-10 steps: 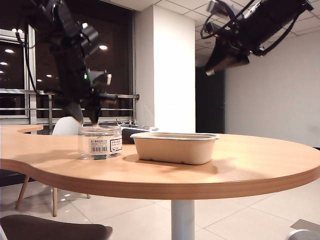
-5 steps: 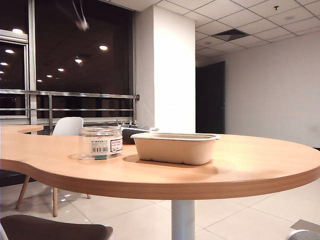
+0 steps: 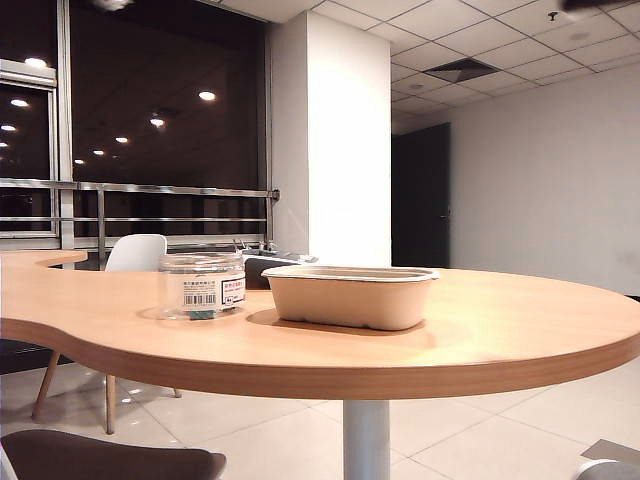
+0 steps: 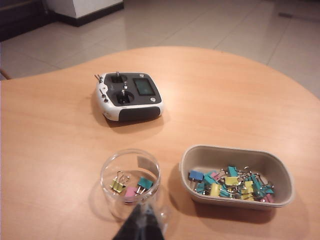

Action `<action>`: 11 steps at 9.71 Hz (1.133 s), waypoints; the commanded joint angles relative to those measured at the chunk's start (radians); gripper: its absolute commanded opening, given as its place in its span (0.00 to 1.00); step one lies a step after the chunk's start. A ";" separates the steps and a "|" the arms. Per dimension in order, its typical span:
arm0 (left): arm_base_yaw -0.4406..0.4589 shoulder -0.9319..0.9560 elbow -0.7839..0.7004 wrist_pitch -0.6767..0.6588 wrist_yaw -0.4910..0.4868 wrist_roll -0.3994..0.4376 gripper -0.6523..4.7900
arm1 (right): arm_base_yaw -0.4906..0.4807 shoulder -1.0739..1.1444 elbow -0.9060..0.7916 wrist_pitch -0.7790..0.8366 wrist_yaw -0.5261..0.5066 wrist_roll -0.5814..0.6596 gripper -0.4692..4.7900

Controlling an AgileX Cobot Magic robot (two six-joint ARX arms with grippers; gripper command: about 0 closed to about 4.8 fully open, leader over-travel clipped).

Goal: Pick up the box filled with clips, pour some clips from it into the rectangular paper box, and then put the clip box back on the table.

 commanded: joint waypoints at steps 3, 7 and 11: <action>0.001 -0.451 -0.568 0.312 0.085 0.000 0.11 | 0.001 -0.169 -0.243 0.027 0.043 -0.002 0.09; 0.008 -0.512 -0.607 0.303 -0.008 -0.013 0.11 | 0.001 -0.169 -0.243 0.016 0.043 -0.002 0.09; 0.398 -0.819 -0.827 0.256 0.074 0.012 0.11 | 0.001 -0.169 -0.243 0.016 0.047 -0.002 0.09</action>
